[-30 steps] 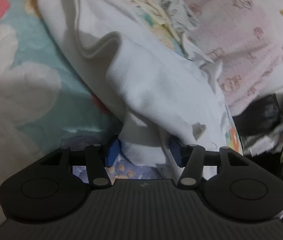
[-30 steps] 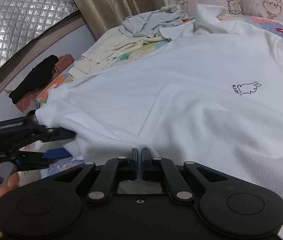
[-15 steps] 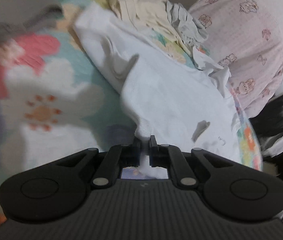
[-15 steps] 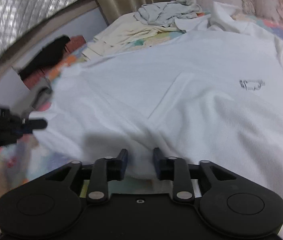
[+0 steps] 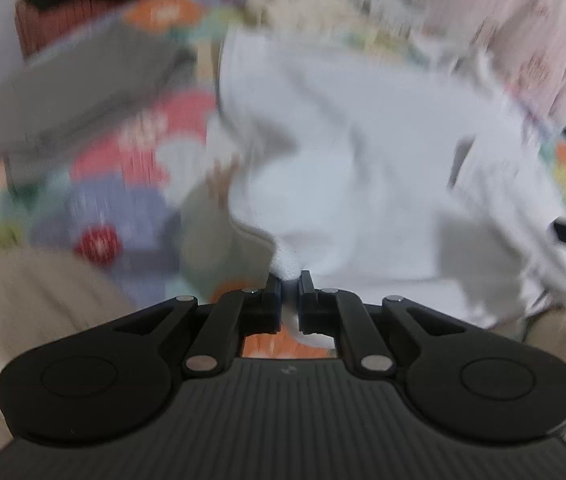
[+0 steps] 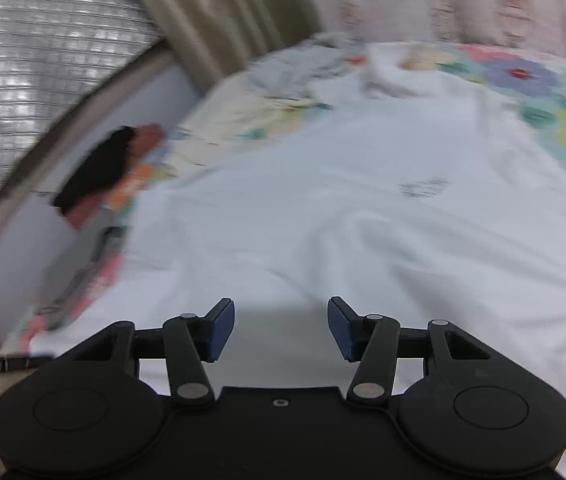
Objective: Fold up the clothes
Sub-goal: 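Pull the T-shirt hem with the left gripper while the right gripper releases, then grasp the T-shirt side edge with the left gripper and lift it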
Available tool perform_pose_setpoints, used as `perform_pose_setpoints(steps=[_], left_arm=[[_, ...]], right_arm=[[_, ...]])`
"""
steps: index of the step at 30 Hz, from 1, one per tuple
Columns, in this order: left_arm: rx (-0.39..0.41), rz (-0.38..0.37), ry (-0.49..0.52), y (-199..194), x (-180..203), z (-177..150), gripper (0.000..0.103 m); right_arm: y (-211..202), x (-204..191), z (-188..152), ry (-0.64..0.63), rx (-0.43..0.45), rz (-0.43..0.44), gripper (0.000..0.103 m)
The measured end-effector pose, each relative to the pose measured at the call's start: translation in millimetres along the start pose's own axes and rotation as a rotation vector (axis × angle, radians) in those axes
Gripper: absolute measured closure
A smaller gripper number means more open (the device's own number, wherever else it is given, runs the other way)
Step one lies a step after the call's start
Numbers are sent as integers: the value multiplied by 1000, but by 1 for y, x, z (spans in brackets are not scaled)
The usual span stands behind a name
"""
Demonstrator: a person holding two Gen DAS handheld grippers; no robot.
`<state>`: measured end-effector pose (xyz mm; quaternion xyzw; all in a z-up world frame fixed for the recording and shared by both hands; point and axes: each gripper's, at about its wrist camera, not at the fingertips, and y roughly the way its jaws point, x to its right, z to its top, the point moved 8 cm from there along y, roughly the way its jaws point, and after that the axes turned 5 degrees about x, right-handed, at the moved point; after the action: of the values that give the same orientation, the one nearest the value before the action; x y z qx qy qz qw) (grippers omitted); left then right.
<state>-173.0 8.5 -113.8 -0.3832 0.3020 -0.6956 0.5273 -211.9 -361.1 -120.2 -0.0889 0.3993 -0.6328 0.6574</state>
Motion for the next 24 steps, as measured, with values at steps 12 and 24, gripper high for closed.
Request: perform_pose_setpoints(steps=[12, 24], left_arm=[[37, -5, -85, -25, -3, 6, 89], [67, -254, -14, 28, 112, 49, 61]], right_arm=[[-58, 93, -2, 110, 31, -225, 45], [-56, 154, -39, 239, -40, -265, 45]])
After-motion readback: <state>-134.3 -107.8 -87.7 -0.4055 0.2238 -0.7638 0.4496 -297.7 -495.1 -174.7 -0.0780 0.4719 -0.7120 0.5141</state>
